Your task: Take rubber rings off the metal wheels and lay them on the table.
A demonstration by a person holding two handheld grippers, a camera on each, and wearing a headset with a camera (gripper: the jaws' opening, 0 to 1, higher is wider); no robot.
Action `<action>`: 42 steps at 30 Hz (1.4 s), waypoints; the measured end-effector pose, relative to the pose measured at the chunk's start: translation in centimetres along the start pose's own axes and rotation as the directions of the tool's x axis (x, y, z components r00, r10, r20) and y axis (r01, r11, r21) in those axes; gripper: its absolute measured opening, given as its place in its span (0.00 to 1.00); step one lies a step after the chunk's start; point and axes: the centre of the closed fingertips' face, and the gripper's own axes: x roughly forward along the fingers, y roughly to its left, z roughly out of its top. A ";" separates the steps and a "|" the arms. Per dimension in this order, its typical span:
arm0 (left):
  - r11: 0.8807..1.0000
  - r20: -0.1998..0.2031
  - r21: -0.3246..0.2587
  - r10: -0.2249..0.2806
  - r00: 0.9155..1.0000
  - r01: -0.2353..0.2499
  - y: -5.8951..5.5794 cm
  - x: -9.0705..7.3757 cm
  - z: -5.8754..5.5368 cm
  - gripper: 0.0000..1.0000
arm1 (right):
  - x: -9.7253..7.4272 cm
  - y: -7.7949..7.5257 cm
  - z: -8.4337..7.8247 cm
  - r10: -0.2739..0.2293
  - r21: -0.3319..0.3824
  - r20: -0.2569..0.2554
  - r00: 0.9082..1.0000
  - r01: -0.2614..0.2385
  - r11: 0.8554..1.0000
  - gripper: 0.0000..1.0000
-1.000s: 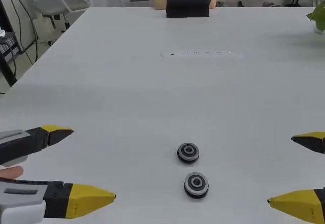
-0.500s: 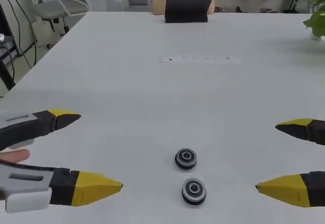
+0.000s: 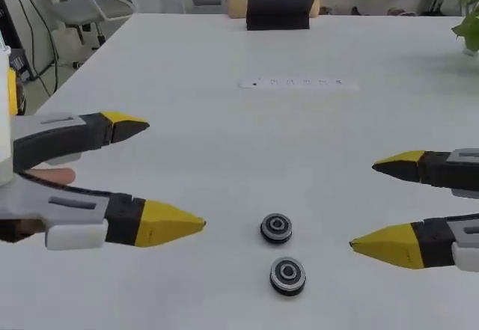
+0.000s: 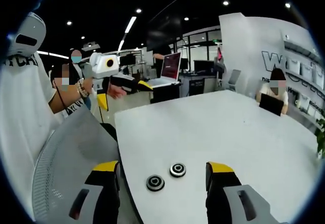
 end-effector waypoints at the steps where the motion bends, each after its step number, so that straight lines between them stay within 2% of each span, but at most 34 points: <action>1: 1.000 0.008 0.008 -0.003 1.000 0.003 0.0 0.1 0.2 0.87 | 0.2 0.0 0.0 0.005 -0.004 -0.002 1.000 -0.005 1.000 0.65; 6: 0.998 0.009 0.049 -0.035 0.999 0.035 -0.5 1.3 0.7 0.86 | 1.3 0.4 0.1 0.042 -0.043 -0.013 0.999 -0.042 0.998 0.60; 9: 0.992 0.013 0.095 -0.082 0.997 0.081 -1.4 2.1 1.2 0.84 | 2.1 0.6 0.0 0.063 -0.060 -0.027 0.998 -0.065 0.996 0.57; 13: 0.985 0.004 0.132 -0.110 0.994 0.108 -2.1 3.1 1.2 0.83 | 2.7 1.0 -0.4 0.092 -0.078 -0.049 0.995 -0.096 0.992 0.54; 16: 0.973 -0.026 0.174 -0.149 0.988 0.152 -2.8 4.2 0.8 0.80 | 3.3 1.3 -0.9 0.111 -0.086 -0.071 0.991 -0.117 0.989 0.52; 19: 0.967 -0.027 0.185 -0.172 0.985 0.174 -3.1 5.0 0.6 0.76 | 3.8 1.5 -1.2 0.127 -0.093 -0.083 0.988 -0.134 0.987 0.49; 22: 0.958 -0.031 0.199 -0.203 0.979 0.205 -4.3 6.2 0.6 0.72 | 4.3 1.7 -1.6 0.142 -0.096 -0.092 0.986 -0.151 0.984 0.47; 25: 0.949 -0.007 0.225 -0.227 0.974 0.222 -4.9 7.2 0.9 0.68 | 4.8 1.8 -2.0 0.161 -0.096 -0.107 0.981 -0.171 0.980 0.44; 28: 0.941 0.009 0.243 -0.243 0.970 0.234 -4.9 7.9 1.0 0.62 | 5.3 1.7 -2.5 0.171 -0.103 -0.127 0.977 -0.184 0.977 0.43; 33: 0.931 0.028 0.275 -0.259 0.966 0.241 -4.1 8.9 0.6 0.50 | 6.2 1.4 -3.1 0.187 -0.100 -0.141 0.972 -0.202 0.974 0.39; 38: 0.930 0.011 0.253 -0.278 0.961 0.266 -3.8 9.8 -0.6 0.44 | 7.0 1.4 -3.5 0.207 -0.096 -0.150 0.967 -0.223 0.970 0.38; 42: 0.929 0.022 0.226 -0.304 0.952 0.292 -4.0 10.6 -1.4 0.38 | 7.4 1.3 -3.9 0.214 -0.089 -0.154 0.964 -0.230 0.969 0.36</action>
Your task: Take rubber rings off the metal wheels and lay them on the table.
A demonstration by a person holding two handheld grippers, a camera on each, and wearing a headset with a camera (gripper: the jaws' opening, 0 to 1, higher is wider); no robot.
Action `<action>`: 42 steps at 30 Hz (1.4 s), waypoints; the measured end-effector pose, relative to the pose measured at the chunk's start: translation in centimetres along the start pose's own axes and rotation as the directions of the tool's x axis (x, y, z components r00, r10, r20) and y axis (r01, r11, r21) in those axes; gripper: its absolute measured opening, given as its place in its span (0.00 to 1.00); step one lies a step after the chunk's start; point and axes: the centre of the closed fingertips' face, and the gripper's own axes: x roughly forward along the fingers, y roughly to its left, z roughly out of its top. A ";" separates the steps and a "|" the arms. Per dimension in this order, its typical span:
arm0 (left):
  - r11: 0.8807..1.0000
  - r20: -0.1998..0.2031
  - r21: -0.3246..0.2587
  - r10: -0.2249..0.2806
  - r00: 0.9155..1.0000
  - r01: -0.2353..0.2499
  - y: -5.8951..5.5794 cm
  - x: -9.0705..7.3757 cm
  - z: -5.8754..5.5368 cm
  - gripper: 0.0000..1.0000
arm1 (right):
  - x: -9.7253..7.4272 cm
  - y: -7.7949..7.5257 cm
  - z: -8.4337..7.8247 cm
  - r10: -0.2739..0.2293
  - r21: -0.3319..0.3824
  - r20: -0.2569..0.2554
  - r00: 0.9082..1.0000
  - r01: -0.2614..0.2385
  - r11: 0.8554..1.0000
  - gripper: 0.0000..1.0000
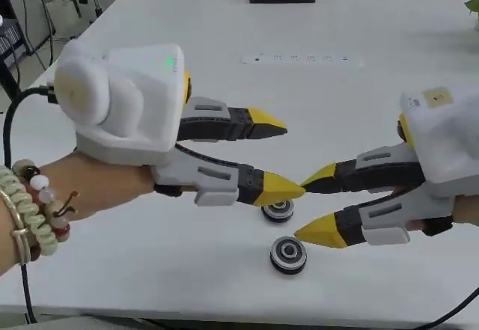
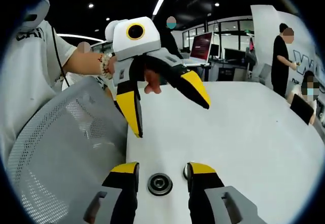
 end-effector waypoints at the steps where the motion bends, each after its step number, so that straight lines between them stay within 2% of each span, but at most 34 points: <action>1: 1.000 -0.001 -0.006 0.000 1.000 0.000 0.0 0.2 -0.2 0.38 | 0.1 0.0 -0.2 0.000 0.002 0.002 1.000 0.000 1.000 0.35; 3: 1.000 -0.011 -0.005 0.007 1.000 -0.007 0.1 0.6 -1.0 0.36 | 0.4 0.0 -0.7 0.001 0.006 -0.006 1.000 -0.001 1.000 0.34; 7: 0.999 -0.022 -0.040 0.009 1.000 -0.010 0.0 1.2 -2.6 0.35 | 0.8 0.2 -2.1 0.012 0.040 -0.016 1.000 -0.011 0.999 0.33; 10: 0.999 -0.043 -0.049 -0.003 0.999 0.001 -0.8 1.5 -3.7 0.33 | 1.2 0.3 -3.3 0.018 0.045 -0.040 0.999 -0.016 0.999 0.32; 13: 0.998 -0.059 -0.055 -0.038 0.998 0.035 -2.2 2.0 -4.8 0.31 | 1.5 0.5 -4.1 0.023 0.059 -0.055 0.998 -0.019 0.998 0.31; 16: 0.998 -0.098 -0.041 -0.061 0.993 0.058 -3.1 2.3 -6.0 0.29 | 1.7 0.5 -4.8 0.024 0.082 -0.060 0.998 -0.019 0.996 0.30; 19: 0.995 -0.143 -0.031 -0.097 0.985 0.094 -4.1 2.6 -7.5 0.27 | 1.6 0.1 -5.1 0.004 0.113 -0.046 0.999 0.002 0.994 0.29; 23: 0.993 -0.170 -0.057 -0.109 0.979 0.101 -4.5 2.9 -8.7 0.26 | 1.6 0.1 -5.6 -0.004 0.138 -0.042 0.999 0.010 0.990 0.29; 27: 0.992 -0.183 -0.080 -0.112 0.977 0.098 -4.6 3.2 -9.3 0.23 | 1.9 0.4 -6.2 0.008 0.135 -0.067 0.998 0.001 0.991 0.28; 33: 0.990 -0.195 -0.126 -0.093 0.976 0.069 -4.3 3.4 -9.9 0.20 | 2.4 1.1 -7.1 0.032 0.125 -0.107 0.994 -0.018 0.992 0.27; 42: 0.990 -0.208 -0.125 -0.090 0.974 0.065 -4.5 3.4 -10.5 0.15 | 2.6 0.7 -7.1 0.003 0.128 -0.098 0.995 0.010 0.992 0.24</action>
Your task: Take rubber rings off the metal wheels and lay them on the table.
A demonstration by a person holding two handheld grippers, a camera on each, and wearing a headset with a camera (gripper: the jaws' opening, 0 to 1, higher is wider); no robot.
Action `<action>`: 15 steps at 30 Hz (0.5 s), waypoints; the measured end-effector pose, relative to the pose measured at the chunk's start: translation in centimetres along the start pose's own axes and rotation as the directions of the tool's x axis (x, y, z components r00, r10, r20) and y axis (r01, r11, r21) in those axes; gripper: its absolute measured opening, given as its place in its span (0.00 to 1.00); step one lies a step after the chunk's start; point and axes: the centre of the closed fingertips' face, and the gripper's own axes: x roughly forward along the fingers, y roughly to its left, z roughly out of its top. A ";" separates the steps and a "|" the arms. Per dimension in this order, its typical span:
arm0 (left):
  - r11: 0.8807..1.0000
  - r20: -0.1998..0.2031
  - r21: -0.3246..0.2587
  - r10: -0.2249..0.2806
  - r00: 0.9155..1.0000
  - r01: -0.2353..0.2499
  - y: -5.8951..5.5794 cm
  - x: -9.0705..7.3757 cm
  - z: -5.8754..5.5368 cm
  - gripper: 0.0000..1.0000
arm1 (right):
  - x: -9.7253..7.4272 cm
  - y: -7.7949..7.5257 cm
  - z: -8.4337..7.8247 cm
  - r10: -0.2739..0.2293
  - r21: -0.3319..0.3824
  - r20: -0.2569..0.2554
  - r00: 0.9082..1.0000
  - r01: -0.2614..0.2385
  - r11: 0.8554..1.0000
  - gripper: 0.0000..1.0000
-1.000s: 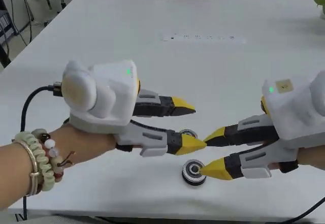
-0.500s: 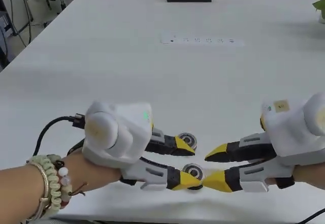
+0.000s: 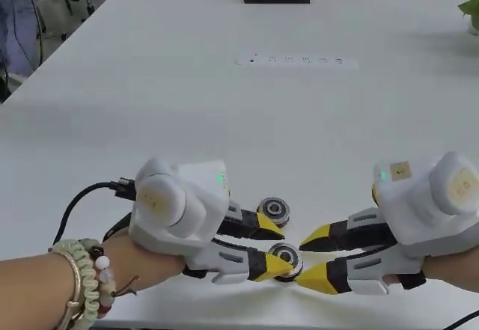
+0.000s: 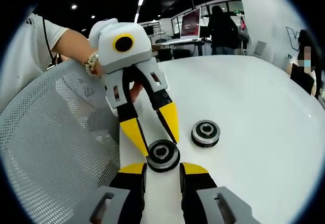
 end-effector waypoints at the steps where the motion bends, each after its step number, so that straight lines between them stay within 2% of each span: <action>1: 1.000 -0.001 0.002 -0.001 1.000 0.001 -0.1 0.0 0.0 0.15 | 0.0 0.0 0.0 -0.002 -0.003 -0.001 1.000 0.002 1.000 0.24; 4: 1.000 -0.020 0.015 0.000 1.000 0.001 -0.2 0.3 -0.4 0.13 | 0.1 -0.2 -0.1 -0.012 -0.009 -0.009 1.000 0.012 1.000 0.23; 5: 1.000 0.001 0.022 -0.002 1.000 0.002 -0.2 0.3 -0.1 0.13 | 0.1 -0.2 -0.2 -0.014 -0.010 -0.011 1.000 0.014 1.000 0.23; 6: 1.000 -0.019 0.012 -0.003 1.000 0.003 -0.2 0.1 -0.5 0.13 | 0.1 -0.2 -0.2 -0.014 -0.010 -0.011 1.000 0.014 1.000 0.23; 9: 1.000 -0.012 0.015 0.001 1.000 -0.001 -0.2 0.0 -0.4 0.12 | 0.2 -0.2 -0.3 -0.014 -0.016 -0.016 1.000 0.014 1.000 0.22; 11: 0.999 -0.011 0.051 0.005 1.000 -0.004 -0.3 0.0 -0.4 0.11 | 0.3 -0.3 -0.3 -0.017 -0.020 -0.017 1.000 0.017 1.000 0.22; 15: 0.999 -0.003 0.047 -0.004 1.000 0.004 -0.3 0.0 -0.3 0.10 | 0.4 -0.2 -0.4 -0.017 -0.031 -0.024 1.000 0.016 0.999 0.21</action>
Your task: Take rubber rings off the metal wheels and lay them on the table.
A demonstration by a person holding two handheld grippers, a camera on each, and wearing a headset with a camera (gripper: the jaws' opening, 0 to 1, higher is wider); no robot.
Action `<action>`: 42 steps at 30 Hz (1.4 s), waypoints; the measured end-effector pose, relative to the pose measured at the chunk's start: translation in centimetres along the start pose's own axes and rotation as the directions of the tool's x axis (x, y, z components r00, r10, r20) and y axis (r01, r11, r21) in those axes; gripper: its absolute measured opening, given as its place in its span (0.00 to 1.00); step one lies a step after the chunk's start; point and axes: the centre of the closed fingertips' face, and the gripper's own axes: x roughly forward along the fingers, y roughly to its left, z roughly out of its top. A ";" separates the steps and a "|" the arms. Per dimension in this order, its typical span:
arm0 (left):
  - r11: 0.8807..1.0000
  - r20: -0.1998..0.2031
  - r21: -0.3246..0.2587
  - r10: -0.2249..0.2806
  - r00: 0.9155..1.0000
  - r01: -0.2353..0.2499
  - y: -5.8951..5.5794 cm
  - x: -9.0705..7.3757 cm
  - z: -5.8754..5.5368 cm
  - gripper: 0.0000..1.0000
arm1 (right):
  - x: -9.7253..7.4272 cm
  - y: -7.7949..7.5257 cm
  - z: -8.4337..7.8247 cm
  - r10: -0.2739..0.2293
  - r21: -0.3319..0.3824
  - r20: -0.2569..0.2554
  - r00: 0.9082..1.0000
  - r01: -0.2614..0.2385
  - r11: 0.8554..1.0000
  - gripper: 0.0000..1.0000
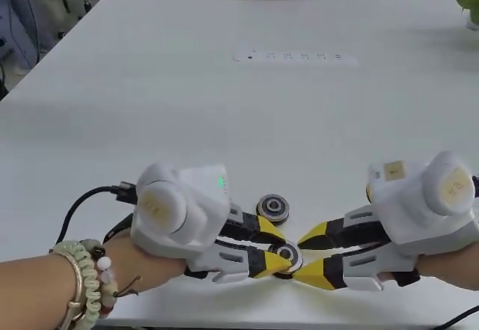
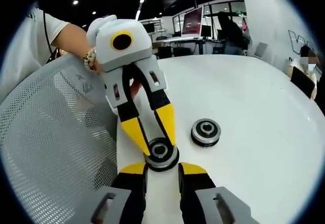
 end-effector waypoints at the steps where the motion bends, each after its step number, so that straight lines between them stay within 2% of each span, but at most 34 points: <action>1: 1.000 0.002 -0.002 -0.003 1.000 0.003 0.0 0.1 0.0 0.09 | 0.0 0.0 0.0 0.001 -0.004 -0.001 1.000 -0.001 1.000 0.21; 6: 1.000 0.002 0.005 -0.011 1.000 0.011 -0.1 0.2 0.0 0.08 | 0.0 0.1 0.0 0.007 -0.021 -0.010 1.000 -0.007 1.000 0.18; 12: 1.000 0.012 -0.001 -0.010 1.000 0.010 0.0 0.3 0.0 0.08 | -0.4 -0.3 -0.5 -0.009 -0.049 -0.033 0.999 0.007 0.999 0.05; 17: 1.000 0.019 0.003 -0.013 1.000 0.013 0.0 0.3 0.0 0.08 | -0.3 -0.2 -0.3 -0.010 -0.068 -0.034 0.999 0.008 0.998 0.03; 21: 1.000 0.024 0.005 -0.015 1.000 0.015 0.0 0.3 0.0 0.08 | -0.4 -0.6 -0.3 -0.030 -0.084 -0.047 0.998 0.026 0.996 0.00; 23: 1.000 0.024 0.005 -0.015 1.000 0.015 0.1 0.3 -0.1 0.08 | -0.4 -0.7 -0.3 -0.035 -0.064 -0.056 0.998 0.031 0.997 0.00; 25: 1.000 0.025 0.005 -0.016 1.000 0.016 0.1 0.2 -0.1 0.07 | -0.5 -0.7 -0.3 -0.039 0.016 -0.061 0.997 0.040 0.999 0.00; 28: 1.000 0.029 0.007 -0.017 0.999 0.016 0.1 0.1 -0.2 0.07 | -0.7 -1.2 -0.1 -0.037 0.124 -0.036 0.999 0.042 0.991 0.00; 31: 1.000 0.030 0.007 -0.015 0.999 0.015 0.1 0.1 -0.1 0.07 | -1.0 -1.2 0.1 -0.019 0.254 0.004 1.000 0.017 0.967 0.00; 35: 1.000 0.030 0.010 -0.015 0.999 0.014 0.1 0.2 -0.1 0.07 | -1.1 -1.2 -0.1 -0.001 0.365 0.024 1.000 -0.007 0.931 0.00; 36: 1.000 0.031 0.011 -0.016 0.999 0.015 0.1 0.2 -0.1 0.07 | -1.1 -1.1 -0.2 0.013 0.412 0.031 0.999 -0.025 0.911 0.00; 38: 1.000 0.033 0.009 -0.018 0.999 0.018 0.0 0.2 -0.1 0.07 | -1.1 -1.1 -0.2 0.020 0.451 0.045 0.999 -0.038 0.892 0.00; 42: 1.000 0.036 0.008 -0.018 0.999 0.018 0.0 0.2 -0.1 0.07 | -1.2 -1.2 -0.2 0.024 0.491 0.066 0.998 -0.054 0.870 0.00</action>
